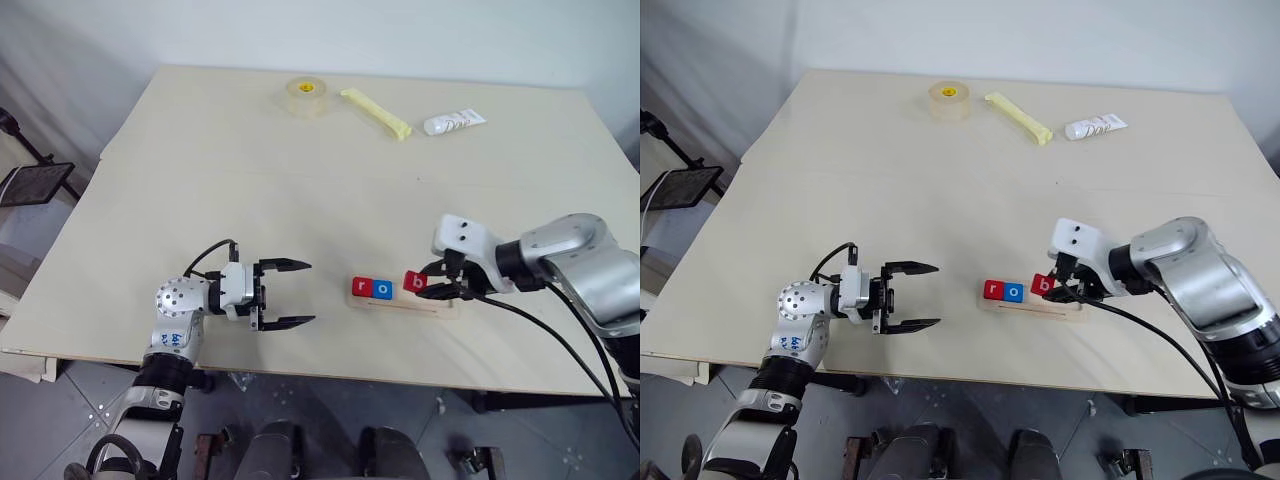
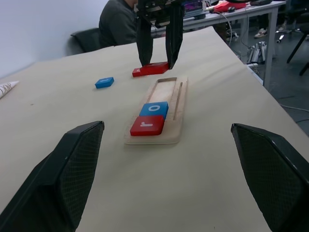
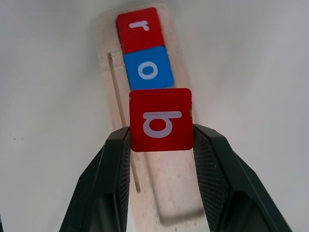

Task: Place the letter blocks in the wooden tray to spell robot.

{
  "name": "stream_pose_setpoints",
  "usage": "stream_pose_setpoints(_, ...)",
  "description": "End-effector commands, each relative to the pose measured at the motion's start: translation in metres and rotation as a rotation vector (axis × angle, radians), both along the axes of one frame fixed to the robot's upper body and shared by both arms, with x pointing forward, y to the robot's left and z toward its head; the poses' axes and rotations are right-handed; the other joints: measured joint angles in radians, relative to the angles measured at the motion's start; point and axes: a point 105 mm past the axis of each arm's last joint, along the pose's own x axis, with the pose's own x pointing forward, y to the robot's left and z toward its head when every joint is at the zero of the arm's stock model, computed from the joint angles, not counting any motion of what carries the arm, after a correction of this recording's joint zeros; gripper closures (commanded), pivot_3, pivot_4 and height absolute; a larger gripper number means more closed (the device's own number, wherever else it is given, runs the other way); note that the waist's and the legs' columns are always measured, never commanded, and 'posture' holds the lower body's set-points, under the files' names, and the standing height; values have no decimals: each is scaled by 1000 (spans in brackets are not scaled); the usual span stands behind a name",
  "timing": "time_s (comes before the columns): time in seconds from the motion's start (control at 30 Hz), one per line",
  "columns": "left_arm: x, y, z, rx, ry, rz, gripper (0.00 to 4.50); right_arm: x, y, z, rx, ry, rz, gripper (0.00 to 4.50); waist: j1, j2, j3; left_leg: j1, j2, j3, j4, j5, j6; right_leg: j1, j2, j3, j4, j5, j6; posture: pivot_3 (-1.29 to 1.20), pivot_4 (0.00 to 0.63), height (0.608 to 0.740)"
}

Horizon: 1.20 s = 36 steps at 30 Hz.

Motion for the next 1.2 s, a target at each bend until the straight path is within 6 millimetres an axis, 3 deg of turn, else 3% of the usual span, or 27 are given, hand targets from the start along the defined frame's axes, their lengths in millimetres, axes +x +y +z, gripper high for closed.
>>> stream_pose_setpoints(0.03,-1,0,6,-7,-40,-8,0,7,4,-2,-54,-28,41,3042,-2,0,0,0,0,0,0,0,0,0,0,0,0,0,0,0,150,740)
stream_pose_setpoints(0.87,-3,-4,3,-26,-42,22,0,18,10,-14,-115,-9,107,3042,-3,0,0,0,0,0,0,0,0,-1,0,0,1,0,0,0,150,740)
stream_pose_setpoints(1.13,-2,-4,3,-27,-40,26,0,10,16,-6,-95,-4,131,223,-3,0,0,0,0,0,0,0,0,-1,0,0,1,0,0,0,150,740)
stream_pose_setpoints(1.2,-2,-5,3,-28,-40,25,0,9,17,-3,-89,-12,126,47,-3,0,0,0,0,0,0,0,0,-1,0,0,1,0,0,0,150,740)
